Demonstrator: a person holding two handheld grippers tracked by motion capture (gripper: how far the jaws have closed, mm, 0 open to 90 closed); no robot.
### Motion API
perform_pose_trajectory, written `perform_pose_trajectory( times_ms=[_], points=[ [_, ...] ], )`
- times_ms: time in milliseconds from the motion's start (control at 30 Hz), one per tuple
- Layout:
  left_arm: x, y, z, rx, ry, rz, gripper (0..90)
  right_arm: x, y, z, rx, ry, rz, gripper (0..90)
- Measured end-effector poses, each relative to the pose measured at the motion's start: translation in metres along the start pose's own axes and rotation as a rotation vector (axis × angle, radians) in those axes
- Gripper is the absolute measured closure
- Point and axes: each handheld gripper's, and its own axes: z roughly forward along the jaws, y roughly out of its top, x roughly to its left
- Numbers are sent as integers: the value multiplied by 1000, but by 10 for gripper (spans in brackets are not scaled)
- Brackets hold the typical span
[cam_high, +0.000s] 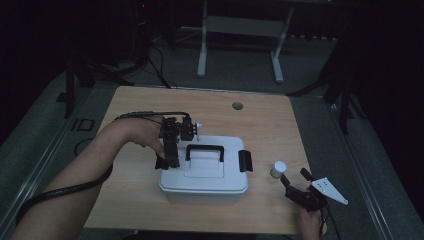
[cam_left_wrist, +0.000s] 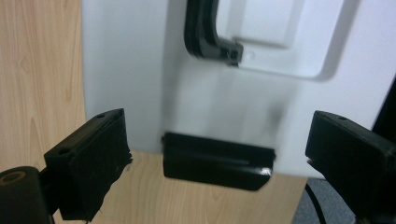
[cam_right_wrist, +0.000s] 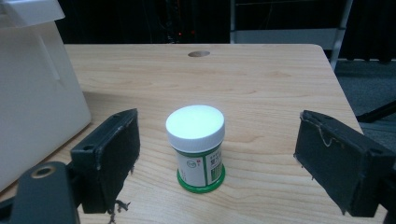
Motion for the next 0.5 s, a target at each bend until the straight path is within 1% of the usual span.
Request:
perform_pose_trajectory(
  times_ms=[67,100,133,200,233,300,333,367,400,433,467,500],
  points=[
    [0,2,1,-3,-1,5,117,0,0,0,0,1,0,137],
    [1,7,2,-5,4,12,117,0,0,0,0,2,1,137],
    [2,9,3,1,9,16,138,0,0,0,-2,3,3,137],
    [3,13,4,3,6,16,155,0,0,0,-2,4,4,136],
    [3,15,5,3,14,21,172,0,0,0,-2,4,3,137],
    [3,19,5,-9,5,19,197,-1,0,0,-3,5,4,137],
    [3,21,5,-7,20,24,215,-1,0,0,-3,5,6,137],
    [3,22,5,-7,27,31,239,-1,0,0,-3,6,7,136],
    [3,24,5,-11,15,35,276,-1,0,0,-3,6,7,137],
    [2,25,5,-5,14,34,329,-1,0,0,-3,6,7,136],
    [2,26,6,6,16,45,376,-1,0,0,-3,5,7,137],
    [1,27,6,13,5,48,410,-1,0,0,-3,6,6,136]
  ],
)
